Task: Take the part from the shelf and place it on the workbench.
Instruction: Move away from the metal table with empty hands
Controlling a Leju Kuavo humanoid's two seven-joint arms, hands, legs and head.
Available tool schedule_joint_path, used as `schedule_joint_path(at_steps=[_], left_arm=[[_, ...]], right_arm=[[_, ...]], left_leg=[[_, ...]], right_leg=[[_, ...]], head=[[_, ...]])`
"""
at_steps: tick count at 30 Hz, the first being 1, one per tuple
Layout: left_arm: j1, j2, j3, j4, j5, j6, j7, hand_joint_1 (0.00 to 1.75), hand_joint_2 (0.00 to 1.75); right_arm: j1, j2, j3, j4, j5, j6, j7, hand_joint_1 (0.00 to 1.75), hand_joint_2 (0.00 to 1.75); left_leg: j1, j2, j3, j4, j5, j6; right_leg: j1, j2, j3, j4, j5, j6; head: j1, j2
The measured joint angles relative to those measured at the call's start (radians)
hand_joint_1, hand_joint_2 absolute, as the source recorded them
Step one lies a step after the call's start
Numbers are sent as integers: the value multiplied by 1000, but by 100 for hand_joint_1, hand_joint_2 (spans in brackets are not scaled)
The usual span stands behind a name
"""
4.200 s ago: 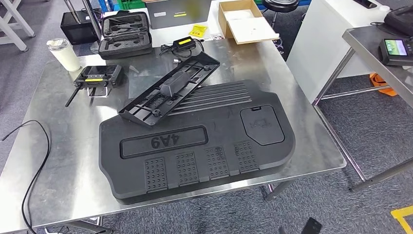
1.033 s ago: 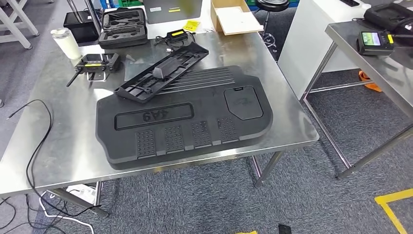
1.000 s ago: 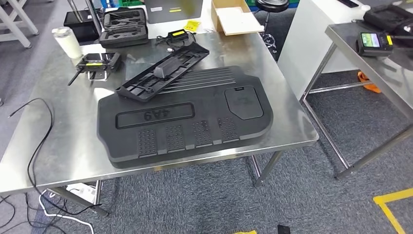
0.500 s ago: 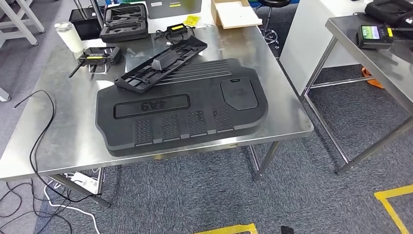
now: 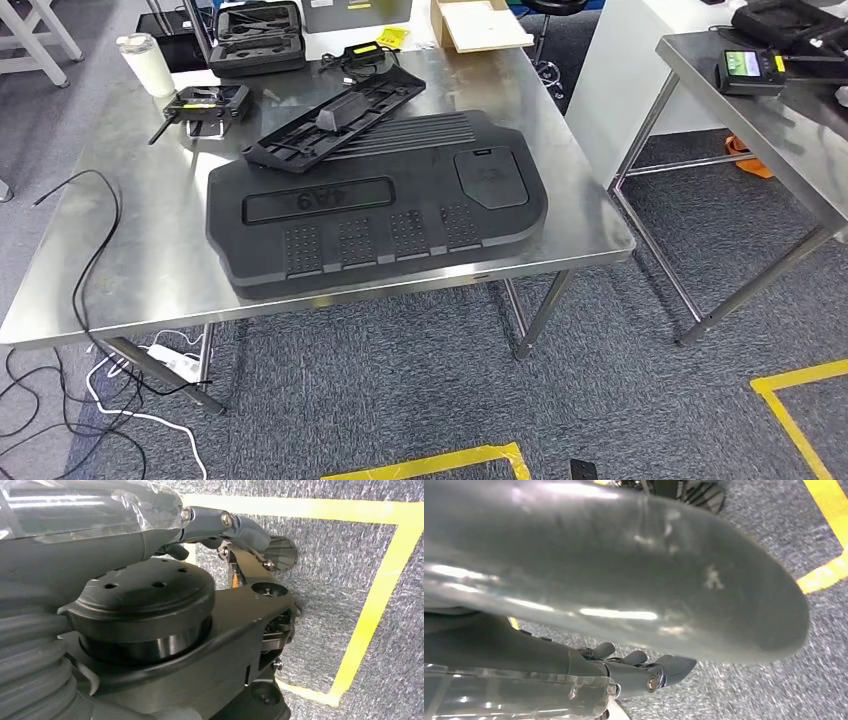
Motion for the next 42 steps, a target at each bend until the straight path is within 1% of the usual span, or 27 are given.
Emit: schedule_joint_path(at_steps=[2,4,5,6,7,10,12,14,16,18,20,21,22,23,26,27,28,30,32,33,35,36,37,38,39,41,42], left_arm=[[-3,0,-1,-3,0,0,-1,0,175],[-4,0,-1,-4,1,2,-1,0,175],[-4,0,-2,-5,1,2,-1,0,175],[-4,0,-3,-5,1,2,-1,0,175],[-4,0,-5,-6,1,2,-1,0,175],[-6,0,-8,-11,1,2,-1,0,175],[-8,0,-12,-13,1,2,-1,0,175],[-9,1,-16,-14,1,2,-1,0,175],[-9,2,-18,-15,1,2,-1,0,175],[-9,3,-20,-16,1,2,0,0,175],[-9,4,-22,-16,1,1,0,0,175],[-9,4,-24,-17,1,1,0,0,175],[-9,4,-24,-17,0,1,0,0,175],[-9,5,-25,-17,1,1,0,0,175],[-10,6,-25,-17,4,0,0,0,175],[-11,6,-25,-18,5,0,0,0,175],[-10,6,-25,-18,6,-1,0,0,175],[-8,6,-26,-18,8,-2,0,0,175],[-8,6,-26,-19,8,-2,0,0,175],[-8,6,-26,-19,9,-2,0,0,175],[-7,6,-26,-19,9,-3,0,0,175],[-5,6,-26,-19,10,-4,0,0,175],[-5,6,-27,-19,11,-6,0,0,175],[-4,6,-28,-19,12,-7,0,0,175],[-4,6,-30,-19,14,-8,0,0,175],[-4,6,-33,-20,18,-9,0,0,175],[-4,6,-33,-20,19,-10,0,0,175]], right_arm=[[1,-1,3,0,-4,2,2,0,0],[1,-1,5,0,-12,4,2,0,0],[2,-1,6,0,-16,4,1,0,0],[3,-1,8,0,-19,4,1,0,0],[4,-1,10,0,-21,3,1,0,0],[1,-2,17,0,-27,1,2,0,0],[0,-2,20,0,-31,1,2,0,0],[0,-2,21,0,-34,0,2,0,0],[1,-2,21,0,-35,0,3,0,0],[0,-2,22,0,-33,-1,3,0,0],[1,-2,26,0,-30,-2,5,0,0],[1,-2,28,0,-28,-2,6,0,0],[2,-2,30,0,-27,-3,6,0,0],[2,-2,31,0,-27,-3,7,0,0],[2,-1,37,0,-30,-7,8,0,0],[1,-1,39,0,-32,-10,8,0,0],[1,-1,41,0,-34,-12,8,0,0],[2,-1,45,0,-34,-14,8,0,0],[3,-2,47,0,-35,-15,8,0,0],[3,-2,47,0,-35,-15,8,0,0],[3,-2,48,0,-35,-16,8,0,0],[4,-2,50,0,-36,-16,8,0,0],[4,-3,52,0,-37,-16,8,0,0],[4,-3,55,0,-39,-17,8,0,0],[4,-3,59,0,-43,-17,8,0,0],[2,-4,65,0,-49,-18,9,0,0],[2,-5,68,0,-50,-18,10,0,0]], left_leg=[[2,4,-16,-4,16,15],[-1,5,-37,-1,28,21],[-2,5,-47,2,34,21],[-4,6,-57,5,38,21],[-4,6,-67,10,42,20],[-6,6,-89,28,48,13],[-8,6,-96,35,55,3],[-10,5,-99,35,65,-10],[-10,2,-109,53,46,-23],[-5,-1,-140,138,-29,-37],[0,-1,-180,266,-106,-48],[2,-1,-187,309,-123,-50],[3,-1,-177,319,-120,-52],[5,-1,-148,287,-100,-51],[5,-2,-11,71,-35,-40],[3,-3,12,26,-27,-34],[0,-4,18,7,-28,-28],[-2,-4,11,2,-18,-15],[1,0,1,-6,-4,3],[3,2,-7,-9,5,12],[1,4,-28,-6,18,23],[-2,5,-39,-3,24,25],[-4,6,-49,0,28,26],[-5,6,-60,6,32,26],[-6,6,-69,13,34,25],[-7,6,-84,27,37,22],[-8,6,-89,31,39,18]], right_leg=[[-2,1,-30,78,-70,7],[-1,1,-73,204,-147,12],[-1,1,-83,249,-164,13],[-1,1,-79,267,-164,14],[-1,1,-52,239,-143,12],[3,1,79,28,-75,0],[8,2,109,-35,-68,-8],[8,2,102,-39,-59,-18],[3,0,92,-45,-46,-33],[0,-3,75,-47,-30,-47],[1,-4,54,-45,-17,-50],[1,-4,44,-42,-11,-49],[1,-5,35,-39,-6,-48],[1,-5,26,-34,-3,-46],[1,-5,9,-21,5,-37],[2,-4,7,-20,9,-30],[2,-4,5,-19,13,-24],[2,-4,2,-21,23,-9],[1,-2,-10,-1,1,1],[1,-1,-24,33,-31,4],[-1,0,-65,153,-117,9],[-1,0,-82,214,-147,11],[-1,0,-89,255,-160,13],[0,0,-74,254,-150,12],[0,0,-39,208,-124,10],[1,0,59,56,-80,0],[4,0,90,0,-69,-5]], head=[[7,0],[15,0],[17,0],[18,0],[19,0],[24,0],[25,0],[23,0],[19,0],[9,0],[2,0],[1,0],[1,0],[1,0],[0,0],[0,0],[0,0],[0,0],[3,0],[7,0],[17,0],[20,0],[21,0],[21,0],[22,0],[25,0],[26,0]])
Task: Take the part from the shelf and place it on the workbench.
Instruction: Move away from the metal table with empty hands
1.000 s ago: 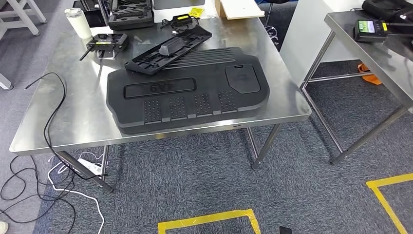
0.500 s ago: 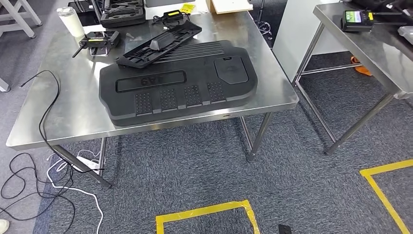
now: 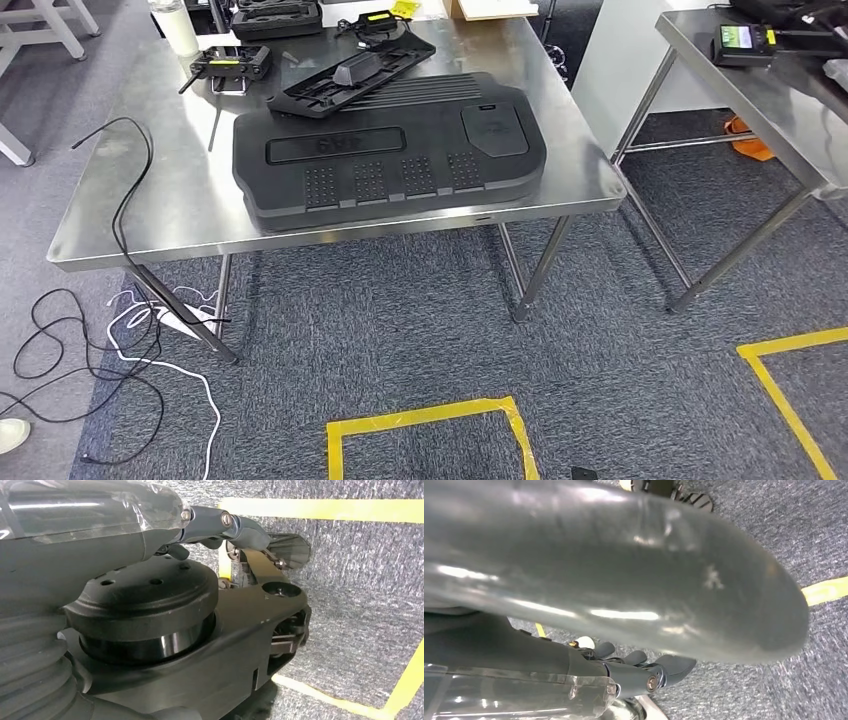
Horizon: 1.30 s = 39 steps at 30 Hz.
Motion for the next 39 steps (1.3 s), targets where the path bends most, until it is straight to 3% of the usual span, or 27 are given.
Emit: schedule_joint_path(at_steps=[1,3,5,7,8,10,11,12,14,15,17,20,21,23,25,26,27,28,30,32,33,36,37,39], left_arm=[[0,0,-1,0,1,0,0,0,175],[-1,0,-4,-2,1,0,-1,0,175],[-2,1,-7,-5,2,0,-1,0,175],[-2,2,-10,-6,1,0,1,0,175],[-3,2,-11,-7,1,0,2,0,175],[-3,3,-14,-7,1,0,4,0,175],[-3,3,-15,-7,1,0,5,0,175],[-3,3,-16,-8,0,1,9,0,175],[-2,3,-17,-8,1,5,17,0,175],[-2,4,-17,-8,2,8,20,0,175],[-3,4,-17,-9,8,15,20,0,175],[-7,4,-17,-14,12,26,20,0,175],[-9,4,-17,-16,12,29,21,0,175],[-12,3,-17,-18,12,31,21,0,175],[-13,3,-17,-20,12,32,22,0,175],[-13,4,-17,-20,12,32,23,0,175],[-13,4,-17,-21,11,33,23,0,175],[-14,4,-17,-22,11,33,21,0,175],[-15,4,-17,-27,10,36,18,0,175],[-18,3,-17,-32,9,42,19,0,175],[-19,3,-17,-34,8,45,21,0,175],[-20,4,-19,-39,8,48,24,0,175],[-20,5,-19,-40,8,48,24,0,175],[-20,7,-19,-42,9,50,22,0,175]], right_arm=[[0,-1,3,0,-1,0,0,0,0],[0,-3,8,0,-4,0,1,0,0],[0,-5,13,0,-12,-1,2,0,0],[-1,-6,20,0,-21,-4,3,0,0],[-1,-6,23,0,-27,-6,3,0,0],[1,-6,29,0,-38,-11,4,0,0],[1,-7,31,0,-45,-13,5,0,0],[2,-7,33,0,-52,-15,4,0,0],[1,-7,35,0,-63,-16,1,0,0],[1,-7,37,0,-68,-16,1,0,0],[0,-7,43,0,-75,-18,3,0,0],[0,-7,54,0,-85,-18,2,0,0],[1,-7,55,0,-87,-17,1,0,0],[1,-7,60,0,-90,-16,-1,0,0],[1,-8,67,0,-90,-15,-4,0,0],[2,-8,70,0,-90,-15,-5,0,0],[2,-9,73,0,-90,-15,-5,0,0],[2,-9,76,0,-92,-15,-5,0,0],[1,-10,83,0,-97,-15,-5,0,0],[0,-12,89,0,-105,-15,-10,0,0],[0,-13,94,0,-108,-15,-13,0,0],[1,-13,108,0,-120,-18,-12,0,0],[0,-13,111,0,-125,-18,-9,0,0],[0,-13,119,0,-132,-19,-4,0,0]], left_leg=[[0,0,-3,3,3,-5],[0,-1,-5,3,12,-18],[-1,-5,-10,11,8,-32],[-1,-11,-29,62,-41,-45],[1,-12,-49,119,-84,-51],[6,-12,-85,244,-156,-59],[8,-12,-92,286,-174,-61],[10,-12,-76,282,-166,-61],[14,-12,5,167,-114,-61],[15,-13,52,88,-94,-59],[11,-16,98,-3,-73,-51],[8,-18,86,-14,-62,-31],[9,-17,81,-17,-56,-21],[10,-12,68,-22,-42,-1],[5,-9,49,-19,-30,9],[2,-8,38,-16,-25,11],[-1,-7,29,-13,-20,12],[-4,-6,20,-10,-16,12],[-9,-6,9,-5,-10,11],[-14,-5,3,-2,-4,6],[-14,-5,2,-2,0,1],[-10,-5,-1,0,9,-16],[-11,-7,-5,11,-3,-23],[-7,-10,-30,82,-67,-36]], right_leg=[[3,0,15,-32,2,-4],[8,1,12,-39,10,-11],[3,0,5,-48,22,-23],[-3,-2,-6,-55,38,-37],[-3,-3,-14,-54,44,-40],[-3,-4,-35,-49,54,-41],[-3,-5,-46,-44,59,-40],[-4,-6,-56,-39,62,-38],[-6,-6,-73,-26,66,-34],[-6,-5,-80,-20,68,-30],[-6,-4,-88,-13,75,-18],[-6,-3,-94,-12,86,4],[-7,-2,-99,-5,77,9],[-9,-1,-125,59,17,15],[-9,0,-169,185,-65,19],[-9,0,-184,239,-88,19],[-8,0,-184,265,-93,18],[-6,0,-164,251,-79,14],[1,0,-75,119,-25,-2],[9,0,-1,-8,5,-18],[12,0,13,-35,8,-22],[13,-2,9,-50,24,-29],[9,-4,6,-55,32,-35],[3,-8,-6,-62,47,-45]], head=[[0,0],[-1,0],[-3,0],[-12,0],[-18,0],[-24,0],[-25,0],[-25,0],[-26,0],[-26,0],[-26,0],[-24,0],[-22,0],[-16,0],[-7,0],[-4,0],[-2,0],[-1,0],[2,0],[2,0],[1,0],[0,0],[-2,0],[-11,0]])
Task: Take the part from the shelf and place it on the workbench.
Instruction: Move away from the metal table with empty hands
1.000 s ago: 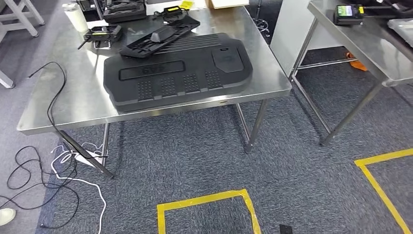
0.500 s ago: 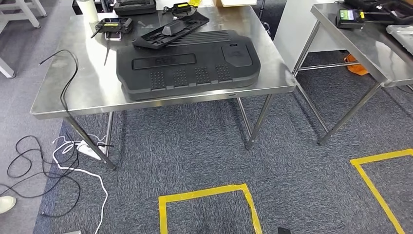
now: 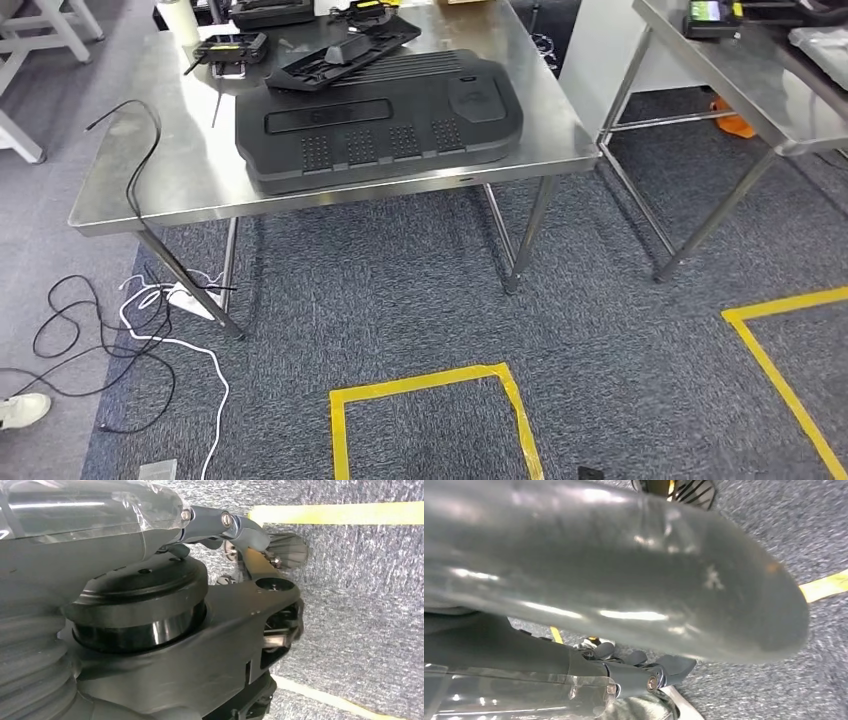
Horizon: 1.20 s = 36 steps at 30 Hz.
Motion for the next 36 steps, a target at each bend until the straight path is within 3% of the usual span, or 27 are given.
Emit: schedule_joint_path(at_steps=[2,4,5,8,9,13,14,16,18,19,20,21,22,24,26,29,31,33,34,35,36], left_arm=[[0,1,0,-1,0,3,0,0,175],[2,3,-1,-2,0,4,1,0,175],[2,4,-2,-2,0,4,3,0,175],[2,6,-3,-3,0,4,5,0,175],[2,6,-3,-4,1,4,4,0,175],[5,7,-3,-8,5,3,1,0,175],[5,8,-3,-9,6,3,1,0,175],[5,8,-3,-12,6,3,0,0,175],[6,9,-4,-14,3,1,-2,0,175],[7,9,-4,-14,3,0,-3,0,175],[7,10,-5,-14,3,-1,-4,0,175],[8,10,-6,-14,3,-2,-5,0,175],[8,11,-7,-15,3,-3,-5,0,175],[7,11,-9,-16,3,-4,-6,0,175],[7,11,-11,-16,3,-5,-7,0,175],[7,12,-13,-16,3,-5,-9,0,175],[6,14,-14,-16,3,-5,-12,0,175],[6,15,-14,-17,3,-5,-13,0,175],[6,16,-14,-17,3,-5,-13,0,175],[7,16,-15,-17,4,-5,-13,0,175],[7,17,-15,-17,4,-5,-13,0,175]], right_arm=[[0,0,9,0,-6,1,0,0,0],[1,0,15,0,-10,2,-1,0,0],[1,0,18,0,-12,2,-1,0,0],[1,0,29,0,-25,-2,5,0,0],[1,0,33,0,-30,-5,8,0,0],[1,-1,48,0,-44,-10,13,0,0],[1,-2,53,0,-45,-10,13,0,0],[1,-3,62,0,-47,-10,13,0,0],[1,-3,68,0,-50,-10,13,0,0],[1,-4,71,0,-51,-10,13,0,0],[1,-4,75,0,-52,-10,14,0,0],[1,-4,80,0,-54,-10,14,0,0],[1,-5,85,0,-57,-10,14,0,0],[-1,-5,91,0,-65,-9,14,0,0],[-3,-6,94,0,-72,-8,10,0,0],[-2,-6,102,-1,-86,0,1,0,0],[-2,-6,107,-1,-97,5,-2,0,0],[-1,-7,109,-1,-104,6,-5,0,0],[-1,-7,110,-1,-106,6,-7,0,0],[-1,-7,112,-1,-107,7,-8,0,0],[0,-7,115,-1,-110,8,-10,0,0]], left_leg=[[8,-1,-41,125,-79,-13],[15,0,-52,198,-107,-21],[18,0,-32,181,-94,-23],[25,-1,90,-18,-22,-24],[23,-2,114,-65,-9,-20],[17,-3,109,-90,9,6],[19,-2,104,-93,16,16],[20,2,90,-98,31,36],[17,3,72,-97,43,43],[16,4,62,-95,49,44],[15,4,52,-93,55,43],[15,4,43,-89,59,42],[15,4,34,-85,63,40],[13,4,21,-76,69,33],[12,4,17,-73,78,21],[11,2,11,-67,80,2],[13,0,-12,-9,24,-9],[18,-1,-50,111,-60,-17],[19,0,-64,167,-87,-20],[19,0,-63,197,-94,-21],[20,0,-45,190,-82,-21]], right_leg=[[0,-2,-20,6,10,-3],[0,-3,-42,16,16,-1],[-1,-4,-52,23,19,0],[-3,-4,-76,47,21,7],[-3,-3,-81,52,24,13],[-4,-1,-90,57,37,42],[-5,0,-95,68,23,47],[-7,3,-122,138,-43,55],[-7,5,-159,257,-124,59],[-7,5,-168,304,-146,61],[-7,5,-165,324,-148,62],[-7,5,-143,307,-129,61],[-7,5,-105,256,-98,58],[-5,7,-14,108,-54,51],[0,9,29,27,-46,42],[-1,8,21,18,-31,24],[-6,3,7,14,-15,8],[-4,0,-12,17,-3,-1],[-3,-1,-22,20,2,-2],[-3,-2,-33,25,6,-2],[-3,-2,-43,30,9,-1]], head=[[-9,0],[-11,0],[-12,0],[-13,0],[-13,0],[-11,0],[-9,0],[-2,0],[6,0],[8,0],[9,0],[10,0],[11,0],[15,0],[16,0],[12,0],[2,0],[-7,0],[-9,0],[-10,0],[-11,0]])
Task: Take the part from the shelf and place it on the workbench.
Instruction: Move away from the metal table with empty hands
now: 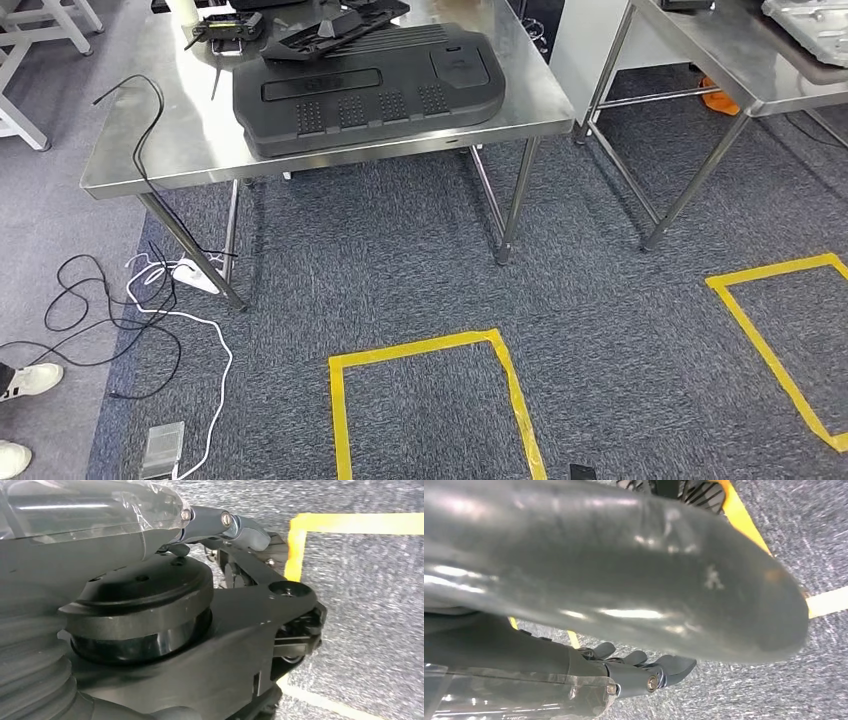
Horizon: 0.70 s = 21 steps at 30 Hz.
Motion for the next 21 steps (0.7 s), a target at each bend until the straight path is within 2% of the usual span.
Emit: schedule_joint_path(at_steps=[1,3,4,5,8,9,11,13,14,15,16,17,18,19,20,21], left_arm=[[0,0,-1,0,1,0,0,0,175],[0,2,-2,-2,4,0,0,0,175],[-1,2,-2,-3,5,0,0,0,175],[-1,2,-2,-4,6,0,0,0,175],[0,2,-4,-6,10,4,0,0,175],[0,2,-4,-8,12,6,0,0,175],[-2,2,-4,-12,15,12,0,0,175],[-2,2,-4,-16,16,17,0,0,87],[-2,2,-4,-17,16,19,1,0,44],[-1,2,-4,-17,16,21,1,0,0],[-1,2,-5,-18,15,21,1,0,0],[-1,2,-5,-20,15,21,0,0,0],[-1,2,-5,-21,15,22,-1,0,0],[-2,2,-5,-22,16,22,-2,0,0],[-2,2,-5,-22,17,23,-3,0,0],[-2,2,-5,-23,17,23,-3,0,0]], right_arm=[[0,0,3,0,-4,1,-1,0,0],[0,0,10,0,-15,2,-3,0,0],[-1,0,13,-1,-21,2,-4,0,0],[-1,0,16,-1,-25,1,-5,0,0],[-1,-1,24,-1,-32,2,-9,0,0],[0,-2,27,-2,-35,2,-11,0,0],[0,-3,34,-2,-42,2,-13,0,0],[0,-5,39,-2,-47,2,-16,0,0],[1,-6,41,-2,-49,2,-17,0,0],[1,-7,43,-2,-50,3,-18,0,0],[1,-7,45,-2,-51,3,-18,0,0],[0,-8,47,-2,-52,3,-18,0,0],[-1,-9,49,-2,-55,3,-17,0,0],[-2,-9,51,-2,-58,3,-17,0,0],[-2,-9,52,-2,-62,3,-17,0,0],[-2,-9,53,-2,-66,4,-18,0,0]], left_leg=[[0,0,36,-44,26,2],[-1,0,126,-185,71,9],[-2,0,155,-238,81,14],[-4,0,169,-269,84,19],[-4,1,161,-285,97,36],[-1,3,155,-289,105,45],[1,7,139,-294,122,59],[-1,7,118,-291,134,65],[-1,8,108,-288,139,64],[-1,8,98,-285,144,62],[0,8,89,-281,147,60],[1,7,82,-276,150,56],[1,7,76,-272,152,52],[1,7,71,-268,155,47],[-1,7,68,-265,158,42],[-2,7,66,-264,162,35]], right_leg=[[0,0,-9,6,3,2],[1,0,-23,19,6,7],[3,0,-28,23,9,12],[3,0,-31,26,13,18],[3,1,-37,28,19,40],[3,2,-43,39,5,46],[0,6,-72,116,-66,54],[-2,8,-110,235,-137,60],[-3,8,-117,276,-149,62],[-4,8,-108,283,-140,64],[-6,8,-80,252,-114,65],[-8,8,-36,189,-83,65],[-8,8,10,114,-64,64],[-7,10,45,54,-51,60],[-6,11,65,14,-49,56],[-3,13,69,0,-52,50]], head=[[-1,0],[-2,0],[-2,0],[-2,0],[-1,0],[1,0],[8,0],[14,0],[16,0],[17,0],[19,0],[21,0],[23,0],[25,0],[26,0],[26,0]])
